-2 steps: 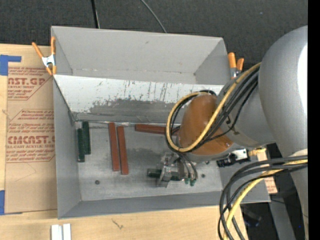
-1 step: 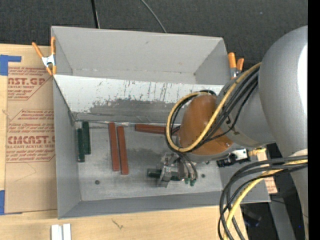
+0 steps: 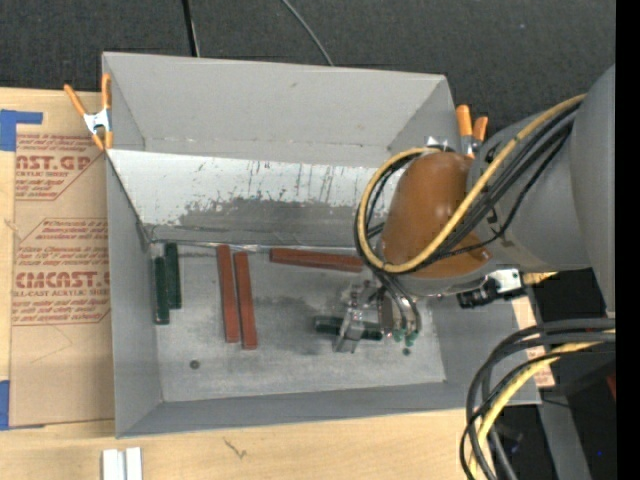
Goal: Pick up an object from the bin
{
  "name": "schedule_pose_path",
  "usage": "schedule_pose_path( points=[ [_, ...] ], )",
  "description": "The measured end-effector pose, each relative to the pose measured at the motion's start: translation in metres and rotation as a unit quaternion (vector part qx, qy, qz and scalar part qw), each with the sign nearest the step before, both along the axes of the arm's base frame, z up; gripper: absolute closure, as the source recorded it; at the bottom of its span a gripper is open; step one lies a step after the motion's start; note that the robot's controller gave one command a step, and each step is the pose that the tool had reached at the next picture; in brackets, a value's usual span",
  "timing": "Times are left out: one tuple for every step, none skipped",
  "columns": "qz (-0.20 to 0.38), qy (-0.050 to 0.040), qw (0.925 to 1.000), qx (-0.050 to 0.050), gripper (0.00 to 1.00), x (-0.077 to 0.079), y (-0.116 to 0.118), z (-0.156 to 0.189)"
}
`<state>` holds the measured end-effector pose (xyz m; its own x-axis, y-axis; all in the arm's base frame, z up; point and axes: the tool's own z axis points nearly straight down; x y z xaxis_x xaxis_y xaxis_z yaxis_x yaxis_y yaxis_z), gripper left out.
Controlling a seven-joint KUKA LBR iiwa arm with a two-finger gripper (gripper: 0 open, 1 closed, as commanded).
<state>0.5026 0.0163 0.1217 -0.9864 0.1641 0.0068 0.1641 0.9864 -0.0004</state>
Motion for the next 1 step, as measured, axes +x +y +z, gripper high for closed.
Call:
schedule_pose_path(
  points=[
    [-0.007,-0.0041,1.0,0.0,1.0,-0.0193,0.0206,0.1328]
  ],
)
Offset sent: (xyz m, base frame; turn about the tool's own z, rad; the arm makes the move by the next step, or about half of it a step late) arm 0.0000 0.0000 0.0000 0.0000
